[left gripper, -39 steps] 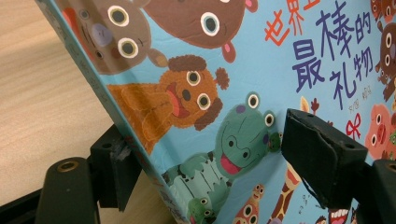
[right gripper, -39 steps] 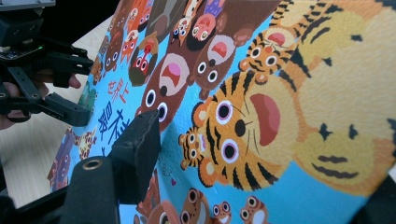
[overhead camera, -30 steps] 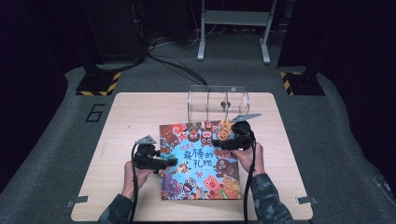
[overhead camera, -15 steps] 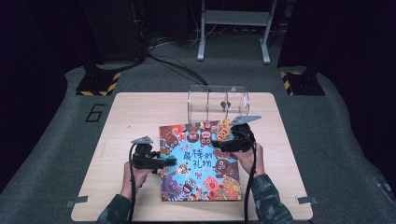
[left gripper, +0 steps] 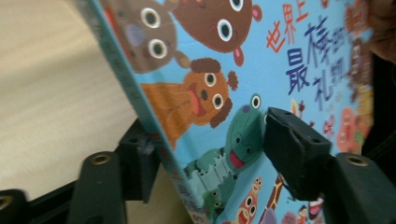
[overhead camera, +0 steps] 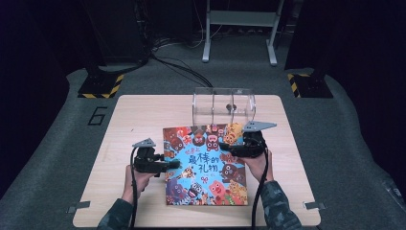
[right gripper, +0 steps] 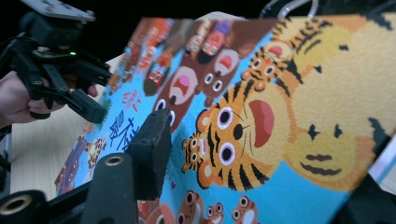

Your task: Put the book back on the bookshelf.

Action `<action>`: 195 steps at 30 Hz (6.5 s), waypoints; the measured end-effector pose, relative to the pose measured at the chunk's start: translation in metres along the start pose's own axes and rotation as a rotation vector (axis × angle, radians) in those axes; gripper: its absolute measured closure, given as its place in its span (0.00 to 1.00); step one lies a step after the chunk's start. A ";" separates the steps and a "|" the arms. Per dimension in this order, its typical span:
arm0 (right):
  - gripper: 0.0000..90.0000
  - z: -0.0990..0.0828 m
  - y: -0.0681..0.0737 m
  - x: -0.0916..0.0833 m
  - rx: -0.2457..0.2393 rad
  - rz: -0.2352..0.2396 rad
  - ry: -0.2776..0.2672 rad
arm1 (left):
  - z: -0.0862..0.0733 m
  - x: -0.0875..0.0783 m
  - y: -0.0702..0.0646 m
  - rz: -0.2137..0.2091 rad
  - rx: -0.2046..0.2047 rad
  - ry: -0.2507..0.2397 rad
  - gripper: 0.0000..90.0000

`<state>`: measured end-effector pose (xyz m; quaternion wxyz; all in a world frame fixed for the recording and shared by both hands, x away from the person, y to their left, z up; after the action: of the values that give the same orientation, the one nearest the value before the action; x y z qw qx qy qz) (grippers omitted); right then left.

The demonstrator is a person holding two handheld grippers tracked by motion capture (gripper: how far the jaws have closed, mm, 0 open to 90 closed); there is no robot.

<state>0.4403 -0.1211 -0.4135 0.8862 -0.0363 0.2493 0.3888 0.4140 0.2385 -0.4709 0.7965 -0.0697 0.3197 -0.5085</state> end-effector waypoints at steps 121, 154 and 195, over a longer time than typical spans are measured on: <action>0.24 0.025 0.012 -0.023 -0.043 -0.184 -0.015 | 0.013 -0.027 -0.038 0.125 0.513 -0.110 0.70; 0.37 0.024 0.009 -0.021 -0.030 -0.166 -0.054 | 0.004 -0.008 -0.019 0.046 0.329 -0.089 0.60; 0.38 0.028 0.013 -0.016 -0.039 -0.199 -0.044 | 0.008 -0.014 -0.019 0.105 0.220 0.022 0.71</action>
<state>0.4332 -0.1155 -0.3799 0.9247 -0.0697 0.2174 0.3045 0.4000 0.2398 -0.4498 0.8212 0.0403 0.2740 -0.4989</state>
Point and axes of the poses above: each handheld gripper's, and its own axes: x roughly forward along the jaws, z roughly out of its top, y roughly to its left, the point moved 1 cm from there along x, roughly forward along the jaws, and after that the axes turned 8 degrees about -z, right-handed, at the moved point
